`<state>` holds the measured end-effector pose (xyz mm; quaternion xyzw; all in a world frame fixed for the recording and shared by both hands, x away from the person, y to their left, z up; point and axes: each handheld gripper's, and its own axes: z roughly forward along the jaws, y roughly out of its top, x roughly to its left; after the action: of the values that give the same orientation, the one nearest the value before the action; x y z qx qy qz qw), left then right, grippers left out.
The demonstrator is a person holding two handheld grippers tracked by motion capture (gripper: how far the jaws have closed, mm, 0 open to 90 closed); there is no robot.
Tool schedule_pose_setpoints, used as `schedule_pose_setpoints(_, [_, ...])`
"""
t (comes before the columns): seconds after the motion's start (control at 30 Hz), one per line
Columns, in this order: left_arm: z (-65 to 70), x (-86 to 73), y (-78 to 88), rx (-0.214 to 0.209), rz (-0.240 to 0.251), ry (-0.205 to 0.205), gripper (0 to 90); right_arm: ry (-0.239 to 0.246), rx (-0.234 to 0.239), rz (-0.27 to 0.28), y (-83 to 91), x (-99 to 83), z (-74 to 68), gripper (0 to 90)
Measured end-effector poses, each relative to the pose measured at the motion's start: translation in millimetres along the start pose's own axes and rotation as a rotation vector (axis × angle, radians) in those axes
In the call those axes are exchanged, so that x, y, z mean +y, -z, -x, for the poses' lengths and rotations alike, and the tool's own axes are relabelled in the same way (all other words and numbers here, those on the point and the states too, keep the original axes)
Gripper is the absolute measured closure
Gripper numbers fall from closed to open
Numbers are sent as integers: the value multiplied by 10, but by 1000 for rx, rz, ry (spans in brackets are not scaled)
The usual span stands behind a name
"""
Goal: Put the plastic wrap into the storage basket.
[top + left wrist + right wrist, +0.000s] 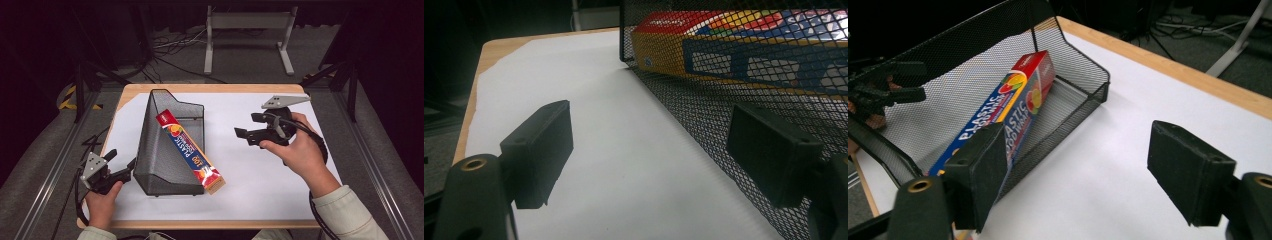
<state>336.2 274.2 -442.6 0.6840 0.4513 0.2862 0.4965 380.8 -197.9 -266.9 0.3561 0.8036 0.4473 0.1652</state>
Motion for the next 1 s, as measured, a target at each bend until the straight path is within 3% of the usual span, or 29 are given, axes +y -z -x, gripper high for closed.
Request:
schedule_pose_setpoints(0.1, [1,-1,-4,-1,-2,-2,197,18,-13,7,86,-52,103,225])
schedule_pose_setpoints(0.37, [2,-7,-10,-2,-5,-4,197,-20,-69,31,252,-238,390,208])
schedule_pose_setpoints(0.57, [-4,-11,-2,1,-6,1,198,-30,-107,28,225,-408,550,207])
schedule_pose_setpoints(0.77, [5,-18,-4,3,-9,0,199,27,-154,28,147,-621,715,208])
schedule_pose_setpoints(1.0, [2,-28,21,7,-11,-3,199,-24,-159,35,80,-909,842,207])
